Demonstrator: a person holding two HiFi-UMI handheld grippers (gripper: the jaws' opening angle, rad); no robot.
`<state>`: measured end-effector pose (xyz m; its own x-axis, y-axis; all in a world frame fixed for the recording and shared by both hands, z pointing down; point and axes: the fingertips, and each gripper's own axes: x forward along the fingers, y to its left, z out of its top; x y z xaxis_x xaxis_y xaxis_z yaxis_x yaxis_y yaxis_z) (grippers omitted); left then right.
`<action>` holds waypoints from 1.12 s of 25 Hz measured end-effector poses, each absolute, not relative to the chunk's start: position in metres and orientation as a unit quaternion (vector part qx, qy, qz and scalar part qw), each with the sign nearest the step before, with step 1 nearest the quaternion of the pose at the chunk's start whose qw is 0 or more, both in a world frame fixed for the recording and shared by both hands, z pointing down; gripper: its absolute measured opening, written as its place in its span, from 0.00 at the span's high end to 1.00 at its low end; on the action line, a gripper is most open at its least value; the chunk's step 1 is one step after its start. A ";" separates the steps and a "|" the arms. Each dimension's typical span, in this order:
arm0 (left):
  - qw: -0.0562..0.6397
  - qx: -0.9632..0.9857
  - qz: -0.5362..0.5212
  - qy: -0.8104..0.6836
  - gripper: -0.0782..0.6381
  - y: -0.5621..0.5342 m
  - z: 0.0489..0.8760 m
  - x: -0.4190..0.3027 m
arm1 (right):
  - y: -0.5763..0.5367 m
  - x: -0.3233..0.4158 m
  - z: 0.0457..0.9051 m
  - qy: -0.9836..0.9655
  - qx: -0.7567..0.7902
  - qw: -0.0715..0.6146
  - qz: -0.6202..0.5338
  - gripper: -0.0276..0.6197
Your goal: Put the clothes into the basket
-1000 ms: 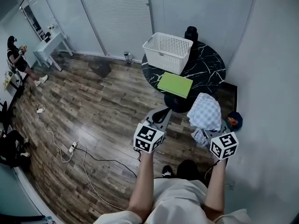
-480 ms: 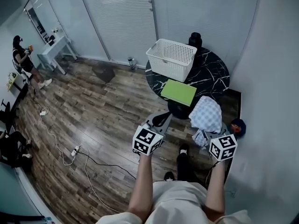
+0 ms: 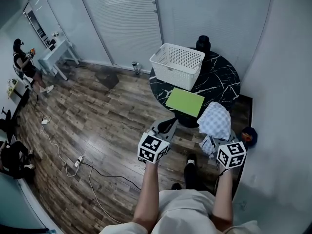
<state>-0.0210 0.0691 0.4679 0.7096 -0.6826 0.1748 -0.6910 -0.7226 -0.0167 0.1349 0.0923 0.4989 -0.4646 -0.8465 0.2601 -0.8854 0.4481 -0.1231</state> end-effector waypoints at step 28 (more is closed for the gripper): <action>0.009 0.922 0.051 -0.384 0.87 -0.075 0.438 -0.020 | -0.086 0.153 0.460 -0.860 0.499 0.032 0.099 0.69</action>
